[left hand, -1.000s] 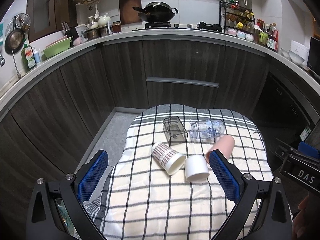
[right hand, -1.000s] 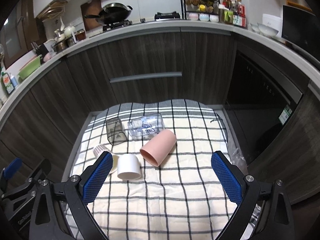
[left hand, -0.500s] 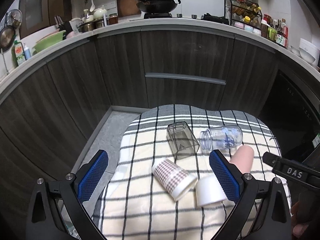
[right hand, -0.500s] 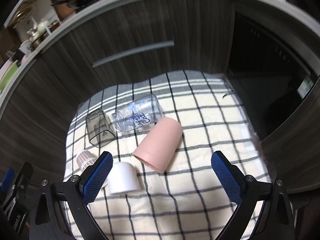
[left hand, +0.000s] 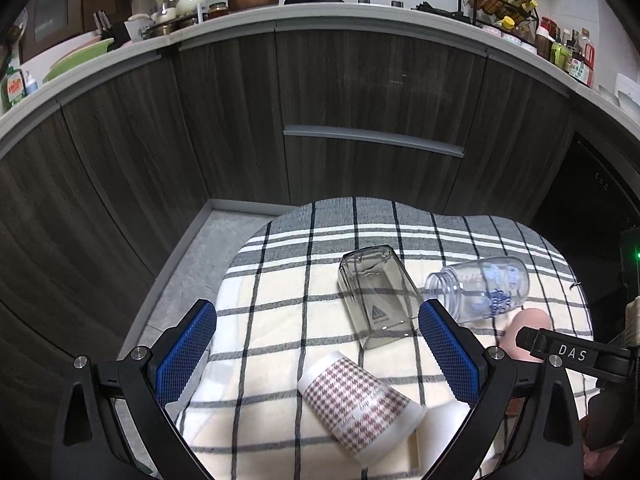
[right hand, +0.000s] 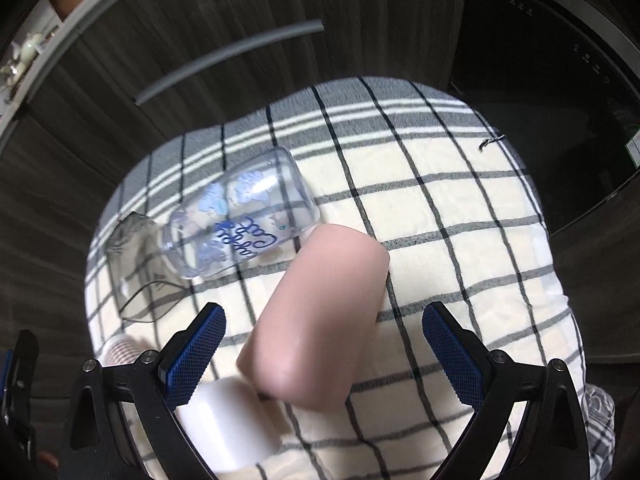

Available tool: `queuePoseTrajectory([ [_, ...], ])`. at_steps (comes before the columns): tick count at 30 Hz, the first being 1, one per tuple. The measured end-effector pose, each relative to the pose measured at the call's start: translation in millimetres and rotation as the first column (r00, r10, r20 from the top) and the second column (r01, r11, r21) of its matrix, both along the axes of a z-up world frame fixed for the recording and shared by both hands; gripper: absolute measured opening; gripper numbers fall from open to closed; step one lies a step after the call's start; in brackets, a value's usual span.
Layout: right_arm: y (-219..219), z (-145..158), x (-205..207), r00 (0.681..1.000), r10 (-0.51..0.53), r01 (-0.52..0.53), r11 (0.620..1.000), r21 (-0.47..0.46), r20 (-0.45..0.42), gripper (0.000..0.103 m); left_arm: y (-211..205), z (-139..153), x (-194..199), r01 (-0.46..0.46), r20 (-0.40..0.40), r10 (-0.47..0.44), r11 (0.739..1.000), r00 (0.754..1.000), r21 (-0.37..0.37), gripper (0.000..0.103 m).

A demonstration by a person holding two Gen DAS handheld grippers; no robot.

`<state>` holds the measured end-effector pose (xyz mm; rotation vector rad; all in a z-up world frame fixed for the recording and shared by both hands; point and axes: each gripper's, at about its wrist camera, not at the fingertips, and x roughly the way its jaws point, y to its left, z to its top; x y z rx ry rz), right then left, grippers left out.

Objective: Flip cup upside down
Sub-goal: 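Move the right tool to the pink cup and close its fingers around it, then lift the pink cup with the right tool and rotate it upright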

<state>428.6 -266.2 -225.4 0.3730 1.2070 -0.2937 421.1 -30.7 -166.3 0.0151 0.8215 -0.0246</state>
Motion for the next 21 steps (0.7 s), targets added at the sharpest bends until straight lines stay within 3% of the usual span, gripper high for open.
queuePoseTrajectory([
  [7,-3,-31,15,0.997,-0.02,0.022,1.0,0.022,-0.077,0.096,4,-18,16,-0.012,-0.028,0.011,1.0,1.0,-0.008,0.103],
  [8,-3,-36,16,0.996,-0.02,0.024,0.999,0.042,-0.091,0.094,5,-20,17,-0.013,-0.032,0.013,1.0,0.999,-0.01,0.103],
  [9,-3,-42,17,0.995,-0.014,0.021,0.997,0.072,-0.099,0.084,5,-21,18,-0.014,-0.034,0.014,1.0,0.999,-0.012,0.103],
  [11,-4,-47,18,0.994,-0.015,0.026,0.995,0.099,-0.105,0.078,5,-21,18,-0.016,-0.037,0.016,1.0,0.999,-0.014,0.103],
  [21,-1,-21,-3,0.998,0.008,-0.002,0.996,0.089,-0.067,0.075,2,-3,-6,0.0,-0.033,0.0,1.0,0.999,-0.016,0.103],
])
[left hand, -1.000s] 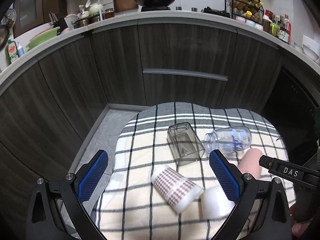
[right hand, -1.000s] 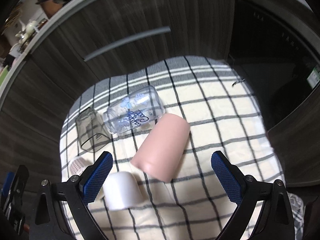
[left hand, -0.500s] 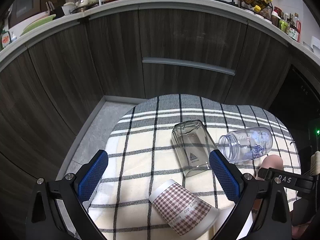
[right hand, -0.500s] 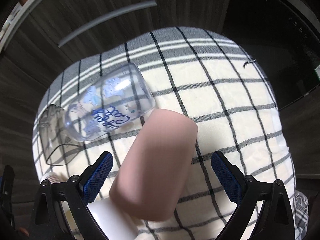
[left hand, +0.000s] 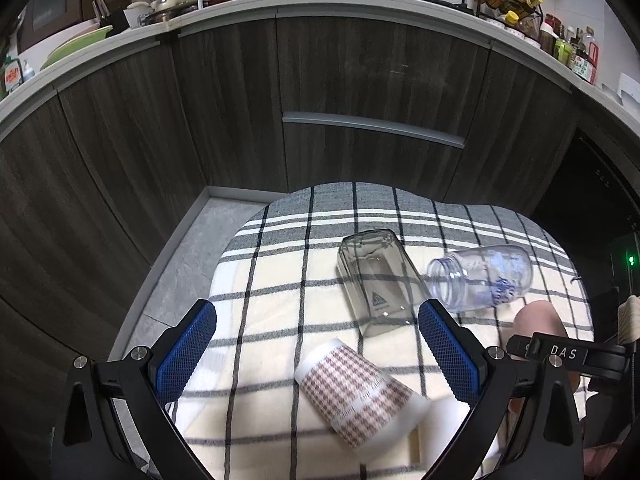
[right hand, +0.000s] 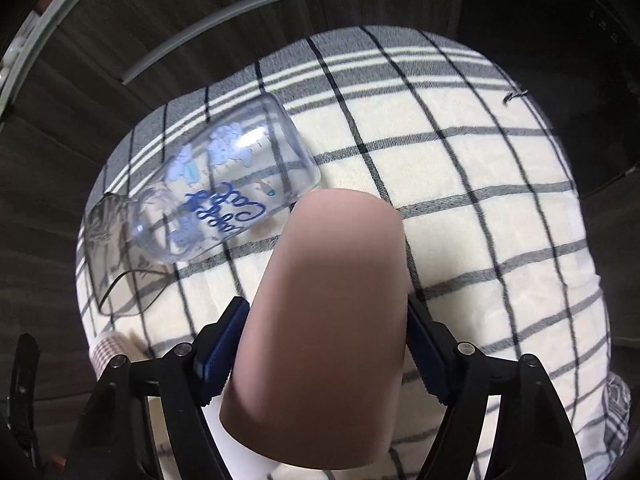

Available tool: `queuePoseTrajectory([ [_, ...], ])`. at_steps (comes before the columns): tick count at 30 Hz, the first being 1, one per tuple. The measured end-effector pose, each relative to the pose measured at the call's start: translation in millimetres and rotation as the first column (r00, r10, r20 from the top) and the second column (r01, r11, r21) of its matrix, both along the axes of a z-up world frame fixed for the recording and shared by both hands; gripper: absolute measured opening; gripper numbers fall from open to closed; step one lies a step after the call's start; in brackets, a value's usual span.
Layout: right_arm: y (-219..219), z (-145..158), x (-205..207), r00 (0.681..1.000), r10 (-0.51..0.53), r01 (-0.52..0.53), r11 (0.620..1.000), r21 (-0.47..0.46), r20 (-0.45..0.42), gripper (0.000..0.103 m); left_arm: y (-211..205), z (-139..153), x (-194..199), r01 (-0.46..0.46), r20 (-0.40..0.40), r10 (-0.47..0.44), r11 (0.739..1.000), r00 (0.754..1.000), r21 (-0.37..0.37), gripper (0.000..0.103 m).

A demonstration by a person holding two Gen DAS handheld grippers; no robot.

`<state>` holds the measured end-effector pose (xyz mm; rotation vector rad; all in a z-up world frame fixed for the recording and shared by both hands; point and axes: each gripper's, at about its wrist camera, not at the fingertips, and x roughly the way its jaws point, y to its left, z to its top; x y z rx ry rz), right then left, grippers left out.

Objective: Flip cup upside down
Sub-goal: 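Lift the pink cup with the right tool and rotate it upright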

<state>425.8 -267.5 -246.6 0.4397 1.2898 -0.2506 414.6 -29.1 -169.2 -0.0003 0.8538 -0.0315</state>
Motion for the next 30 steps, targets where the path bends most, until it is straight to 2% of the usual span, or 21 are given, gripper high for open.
queuePoseTrajectory([
  [11,13,64,-65,0.993,0.086,-0.086,0.996,0.0,0.076,0.073,4,42,-72,0.003,0.027,-0.003,1.0,1.0,-0.006,0.103],
  [15,27,74,-96,0.986,0.143,-0.144,0.99,0.005,0.079,0.073,8,48,-107,0.01,0.035,-0.01,1.0,0.999,-0.001,0.103],
  [19,42,65,-121,0.973,0.223,-0.225,0.974,0.018,0.063,0.073,15,43,-139,0.008,0.034,-0.009,1.0,0.999,0.008,0.103],
  [25,69,40,-150,0.947,0.318,-0.32,0.947,0.029,0.056,0.073,24,17,-173,-0.01,0.0,0.01,1.0,1.0,0.02,0.103],
  [30,81,11,-165,0.941,0.336,-0.336,0.942,0.004,0.038,0.073,30,-10,-188,-0.022,-0.038,0.024,0.999,0.999,0.04,0.103],
])
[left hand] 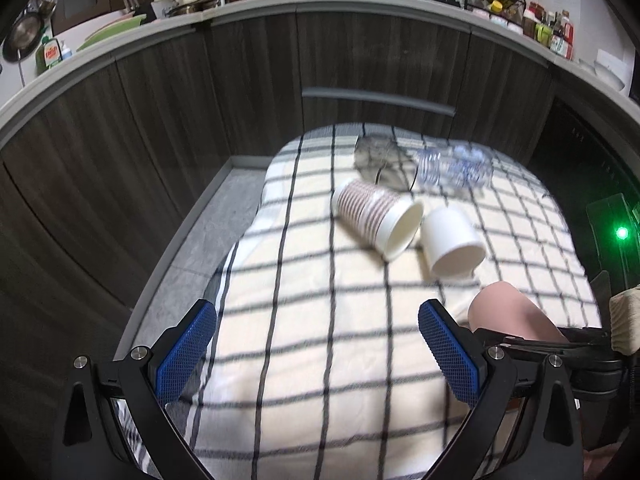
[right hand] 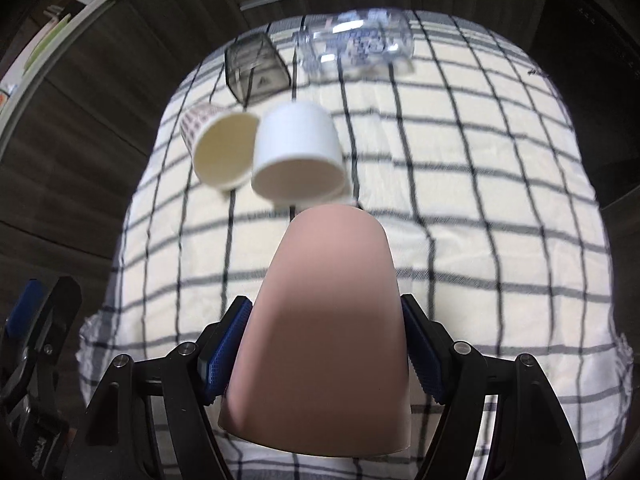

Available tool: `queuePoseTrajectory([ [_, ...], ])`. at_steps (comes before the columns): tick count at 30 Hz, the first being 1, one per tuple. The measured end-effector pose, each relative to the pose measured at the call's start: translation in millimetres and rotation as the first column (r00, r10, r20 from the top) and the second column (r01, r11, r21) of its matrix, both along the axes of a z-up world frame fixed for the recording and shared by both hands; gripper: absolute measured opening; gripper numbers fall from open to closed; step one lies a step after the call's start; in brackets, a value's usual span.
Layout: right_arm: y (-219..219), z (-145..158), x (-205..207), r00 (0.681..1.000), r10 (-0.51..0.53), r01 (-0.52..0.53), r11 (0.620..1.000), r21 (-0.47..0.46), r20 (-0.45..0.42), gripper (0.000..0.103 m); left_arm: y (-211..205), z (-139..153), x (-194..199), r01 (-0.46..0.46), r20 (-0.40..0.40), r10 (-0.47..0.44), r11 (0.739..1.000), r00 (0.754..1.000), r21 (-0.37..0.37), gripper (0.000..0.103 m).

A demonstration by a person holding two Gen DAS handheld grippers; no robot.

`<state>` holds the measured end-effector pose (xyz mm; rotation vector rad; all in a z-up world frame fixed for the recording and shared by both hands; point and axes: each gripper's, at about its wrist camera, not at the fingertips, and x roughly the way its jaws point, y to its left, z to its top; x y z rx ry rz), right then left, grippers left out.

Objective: Flip cup upside down
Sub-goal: 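Lift the pink cup with the right tool and rotate it upright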

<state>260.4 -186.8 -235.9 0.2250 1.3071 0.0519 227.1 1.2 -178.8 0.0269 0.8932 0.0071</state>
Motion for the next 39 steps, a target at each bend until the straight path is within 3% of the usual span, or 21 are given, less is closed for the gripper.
queuePoseTrajectory([
  [7,4,-22,-8,0.999,0.023,-0.024,1.0,-0.017,-0.048,0.072,4,-18,-10,-0.003,-0.039,0.002,1.0,0.999,-0.002,0.103],
  [12,5,-21,-8,0.999,0.035,-0.037,0.998,-0.045,-0.041,0.072,1,-17,-11,0.01,-0.04,-0.01,1.0,0.999,-0.003,0.103],
  [14,7,-16,-6,0.999,0.042,-0.044,0.997,-0.057,-0.027,0.072,0,-15,-10,0.011,-0.038,-0.011,1.0,0.999,0.0,0.103],
  [17,6,1,-7,0.998,0.056,-0.054,0.996,-0.077,0.023,0.082,-1,-10,-10,0.012,-0.042,-0.012,1.0,0.999,-0.001,0.103],
  [22,2,27,-16,0.994,0.059,-0.051,0.995,-0.089,0.091,0.082,-5,3,-13,0.019,-0.041,-0.02,1.0,0.999,-0.009,0.103],
  [28,-24,55,-38,0.988,-0.012,0.022,0.998,-0.063,0.156,0.082,-25,16,-13,0.049,-0.07,-0.051,0.998,0.996,-0.026,0.103],
  [39,-89,85,-58,0.956,-0.109,0.146,0.982,-0.118,0.273,0.082,-94,15,0,0.128,-0.152,-0.134,0.991,0.979,-0.048,0.103],
])
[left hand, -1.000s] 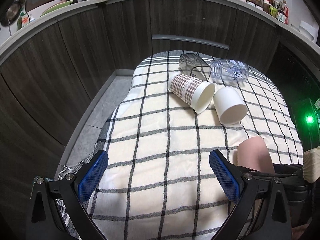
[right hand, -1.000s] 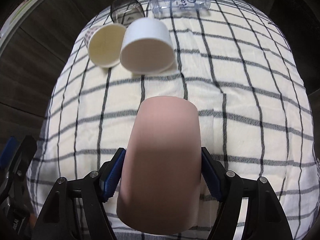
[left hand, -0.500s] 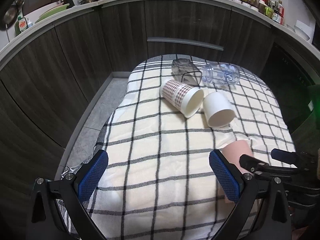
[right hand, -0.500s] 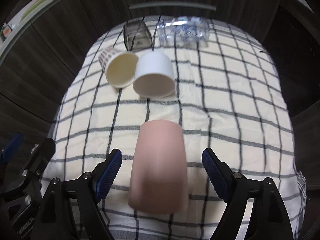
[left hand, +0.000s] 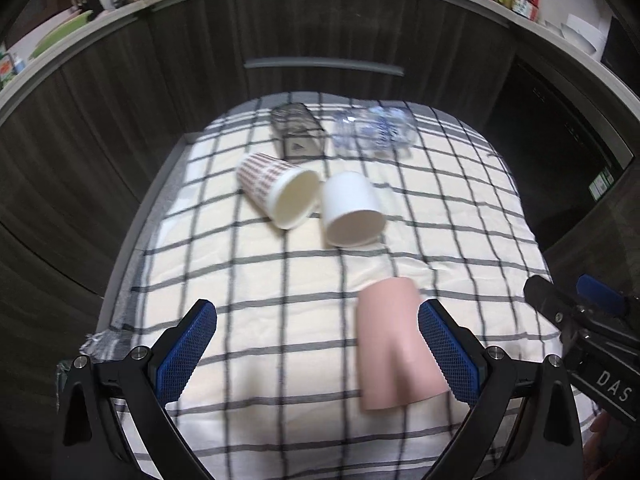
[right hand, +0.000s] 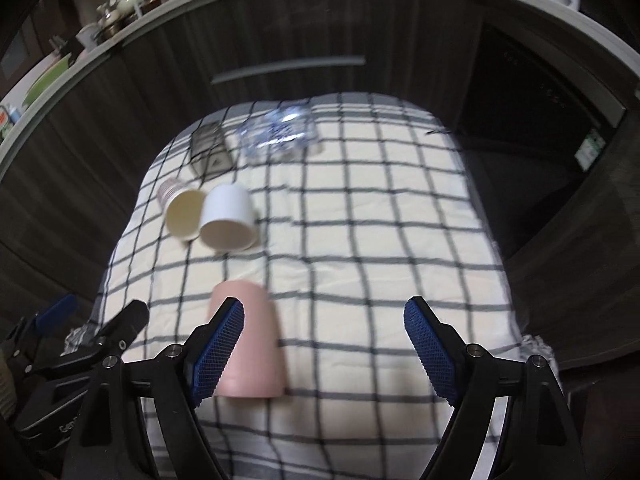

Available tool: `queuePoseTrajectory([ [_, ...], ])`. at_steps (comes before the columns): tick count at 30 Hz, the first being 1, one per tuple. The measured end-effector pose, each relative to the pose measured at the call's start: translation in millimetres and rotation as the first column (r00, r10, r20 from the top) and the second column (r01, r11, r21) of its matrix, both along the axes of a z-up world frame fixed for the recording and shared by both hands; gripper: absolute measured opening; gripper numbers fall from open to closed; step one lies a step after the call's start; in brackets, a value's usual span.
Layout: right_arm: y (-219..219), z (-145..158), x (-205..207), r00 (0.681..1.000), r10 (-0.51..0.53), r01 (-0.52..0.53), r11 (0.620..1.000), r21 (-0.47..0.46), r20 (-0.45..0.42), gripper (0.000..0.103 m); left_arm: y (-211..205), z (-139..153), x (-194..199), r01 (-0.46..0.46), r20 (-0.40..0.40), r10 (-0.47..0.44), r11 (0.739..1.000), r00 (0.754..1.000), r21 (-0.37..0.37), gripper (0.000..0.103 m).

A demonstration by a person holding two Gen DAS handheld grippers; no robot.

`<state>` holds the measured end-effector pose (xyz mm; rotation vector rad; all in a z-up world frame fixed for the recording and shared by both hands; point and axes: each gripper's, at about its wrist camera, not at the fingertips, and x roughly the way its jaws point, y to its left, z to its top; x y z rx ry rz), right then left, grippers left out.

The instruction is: Flip cup upside down

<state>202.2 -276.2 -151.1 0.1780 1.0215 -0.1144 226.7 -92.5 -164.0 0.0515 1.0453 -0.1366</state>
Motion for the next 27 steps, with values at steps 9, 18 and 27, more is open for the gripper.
queuePoseTrajectory([
  [9,-40,7,8,0.996,-0.045,0.049,0.998,-0.041,0.077,0.082,-44,-26,26,0.023,-0.16,-0.022,1.0,0.987,0.006,0.096],
  [18,-53,10,27,0.982,-0.013,0.028,0.996,-0.08,0.187,0.082,-63,-57,51,0.018,-0.304,-0.005,0.999,0.953,0.039,0.084],
  [27,-66,-19,59,0.988,-0.006,0.003,1.0,0.02,0.156,0.082,-67,-93,77,-0.008,-0.432,0.028,0.999,0.901,0.047,0.072],
])
